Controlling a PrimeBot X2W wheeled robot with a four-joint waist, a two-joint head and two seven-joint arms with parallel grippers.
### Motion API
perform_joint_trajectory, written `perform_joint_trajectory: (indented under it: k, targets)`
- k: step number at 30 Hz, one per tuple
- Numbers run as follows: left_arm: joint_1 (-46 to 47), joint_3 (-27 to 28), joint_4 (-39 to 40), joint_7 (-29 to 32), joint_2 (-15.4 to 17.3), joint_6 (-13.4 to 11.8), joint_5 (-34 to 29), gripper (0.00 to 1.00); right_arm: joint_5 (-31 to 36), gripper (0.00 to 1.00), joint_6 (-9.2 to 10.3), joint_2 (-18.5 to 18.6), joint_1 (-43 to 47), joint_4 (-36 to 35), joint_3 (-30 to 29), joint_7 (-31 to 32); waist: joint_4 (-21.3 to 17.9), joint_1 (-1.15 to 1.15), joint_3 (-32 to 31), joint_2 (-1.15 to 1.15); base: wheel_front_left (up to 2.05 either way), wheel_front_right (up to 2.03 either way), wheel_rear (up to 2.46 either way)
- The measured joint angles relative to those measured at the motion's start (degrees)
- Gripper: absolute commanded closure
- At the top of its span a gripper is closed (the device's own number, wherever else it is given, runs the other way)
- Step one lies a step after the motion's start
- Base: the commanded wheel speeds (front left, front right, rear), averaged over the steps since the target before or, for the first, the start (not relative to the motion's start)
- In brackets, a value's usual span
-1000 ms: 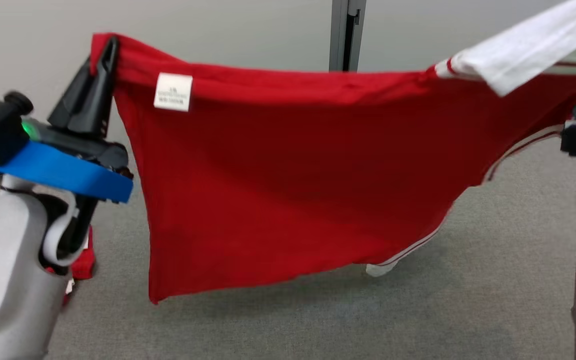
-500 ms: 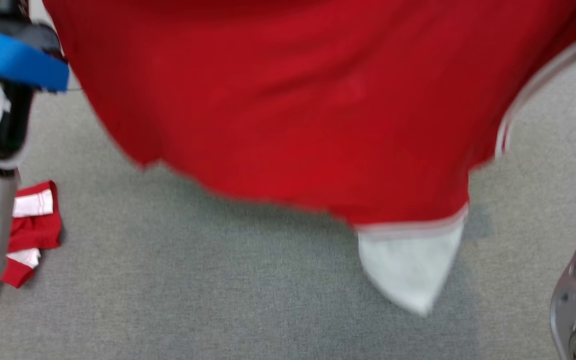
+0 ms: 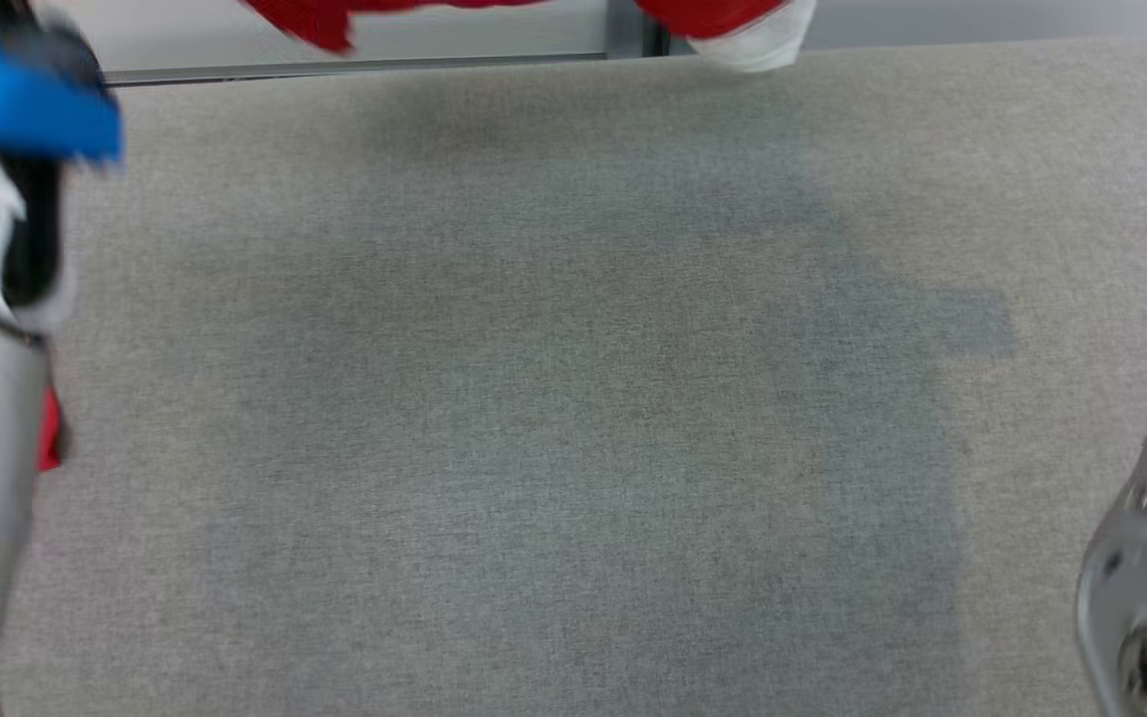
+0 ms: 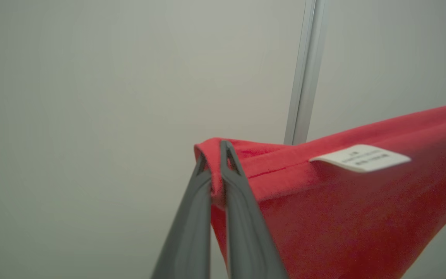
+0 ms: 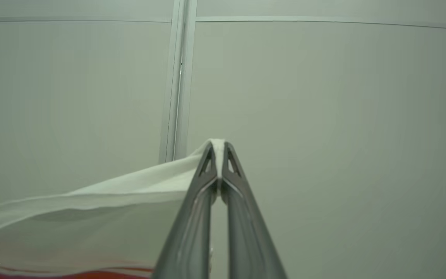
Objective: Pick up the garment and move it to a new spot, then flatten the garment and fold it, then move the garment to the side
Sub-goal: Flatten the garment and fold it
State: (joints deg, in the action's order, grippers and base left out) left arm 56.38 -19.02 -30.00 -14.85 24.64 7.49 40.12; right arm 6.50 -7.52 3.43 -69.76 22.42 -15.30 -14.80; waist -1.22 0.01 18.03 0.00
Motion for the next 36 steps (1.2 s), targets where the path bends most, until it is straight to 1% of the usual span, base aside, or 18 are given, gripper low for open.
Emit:
perform_joint_trajectory:
  k: [2,4,6,8,9,12,14,15,20,25,31,36]
  targets:
    - [-5.5,-0.4,-1.0,-0.1,-0.3,0.1,1.5,1.00,-2.4,1.00,0.00,-0.2,6.5,-1.4,0.2,-0.1,-0.4,0.00,0.1,0.00,0.00,0.00,0.00]
    - [-10.9,-0.6,-0.8,-0.1,-1.0,0.1,2.5,1.00,-5.2,1.00,-0.02,-0.6,14.2,-4.7,0.7,-0.2,-0.7,0.00,0.1,0.00,0.00,0.00,0.00]
    - [-17.3,-0.3,-0.7,-0.1,-2.5,0.1,3.2,1.00,-6.8,1.00,-0.03,-0.7,24.0,-9.3,1.5,-0.2,-0.8,0.00,-0.3,0.00,0.00,0.00,0.00]
    - [-24.0,-0.3,-0.7,-0.1,-3.8,0.1,3.1,1.00,-12.1,1.00,-0.03,-0.7,34.0,-11.7,0.5,-0.2,-1.0,-0.01,-0.9,0.00,0.00,0.00,0.00]
    - [-27.1,-0.2,-0.7,-0.1,-4.6,0.1,3.1,1.00,-13.3,1.00,-0.03,-0.8,39.4,-12.8,0.1,-0.2,-1.1,-0.01,-1.3,0.00,0.00,0.00,0.00]
    - [-35.3,-0.2,-0.7,-0.1,-7.1,0.1,2.8,1.00,-18.5,1.00,-0.03,-0.8,52.4,-13.3,-1.7,-0.1,-1.3,-0.02,-2.6,0.00,0.00,0.00,0.00]
    - [-39.9,-0.6,-0.5,-0.1,-7.7,0.1,1.6,1.00,-21.2,1.00,-0.03,-0.7,58.8,-12.7,-2.1,-0.2,-1.4,-0.02,-3.7,0.00,0.00,0.00,0.00]
    - [-41.9,0.1,-0.3,-0.1,-8.3,0.1,1.5,1.00,-21.6,1.00,-0.03,-0.8,61.3,-12.6,-1.7,-0.1,-1.4,-0.02,-4.2,0.00,0.00,0.00,0.00]
    - [-51.5,4.4,0.2,-0.1,-11.5,0.1,-0.3,1.00,-24.2,1.00,-0.04,-0.8,69.7,-10.5,0.0,-0.2,-1.7,-0.02,-7.9,0.00,0.00,0.00,0.00]
    - [-58.6,5.1,1.7,-0.1,-14.5,0.1,-4.0,1.00,-25.4,1.00,-0.03,-0.7,76.4,-9.1,0.1,-0.2,-1.2,-0.03,-12.3,0.00,0.00,0.00,0.00]
    - [-63.5,4.5,2.8,-0.1,-15.9,0.1,-7.0,1.00,-26.2,1.00,-0.02,-0.7,82.9,-9.3,-0.3,-0.2,-0.2,-0.03,-16.0,0.00,0.00,0.00,0.00]
    - [-63.7,4.2,5.0,-0.1,-16.2,0.1,-8.8,1.00,-27.1,1.00,-0.02,-0.7,82.9,-11.2,0.0,-0.2,0.1,-0.02,-16.3,0.00,0.00,0.00,0.00]
